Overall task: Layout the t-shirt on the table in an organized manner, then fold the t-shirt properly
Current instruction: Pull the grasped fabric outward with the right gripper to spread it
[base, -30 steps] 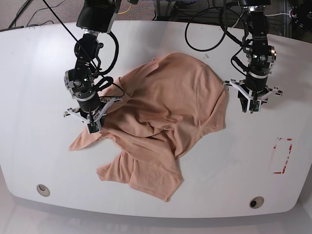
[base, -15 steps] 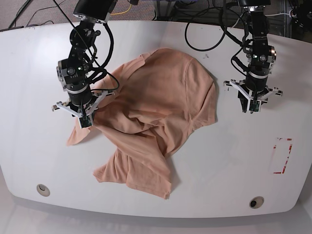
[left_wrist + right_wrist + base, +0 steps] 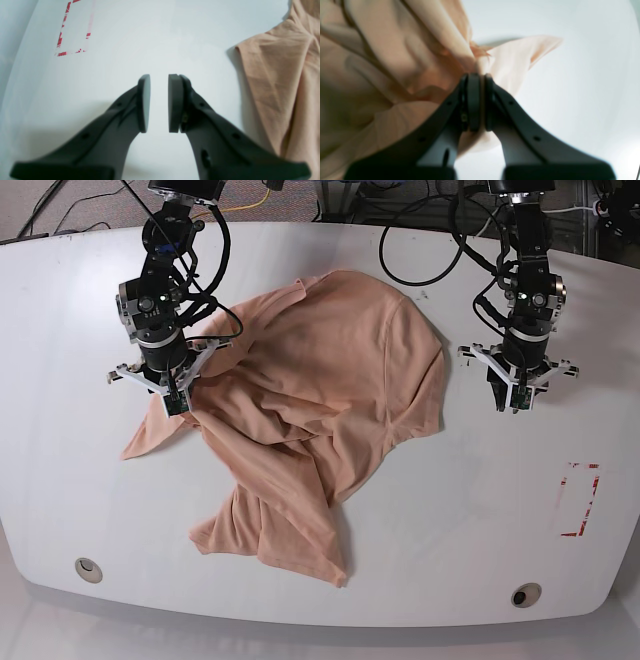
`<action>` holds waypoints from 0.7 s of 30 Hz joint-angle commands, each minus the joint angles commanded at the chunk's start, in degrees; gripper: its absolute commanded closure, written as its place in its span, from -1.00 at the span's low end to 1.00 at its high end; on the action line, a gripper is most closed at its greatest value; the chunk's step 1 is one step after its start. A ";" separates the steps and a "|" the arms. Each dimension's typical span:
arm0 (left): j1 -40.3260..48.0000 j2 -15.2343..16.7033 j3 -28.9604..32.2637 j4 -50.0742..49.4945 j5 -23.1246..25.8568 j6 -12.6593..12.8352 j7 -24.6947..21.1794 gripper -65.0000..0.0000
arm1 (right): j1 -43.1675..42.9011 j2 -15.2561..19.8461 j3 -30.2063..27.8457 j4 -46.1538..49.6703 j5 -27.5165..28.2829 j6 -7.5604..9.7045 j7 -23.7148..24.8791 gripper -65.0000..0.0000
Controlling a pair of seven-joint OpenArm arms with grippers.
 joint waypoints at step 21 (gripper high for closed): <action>-5.19 3.08 8.00 0.09 -0.18 0.09 0.00 -0.15 | -4.04 1.14 1.93 0.35 0.00 0.00 0.00 1.00</action>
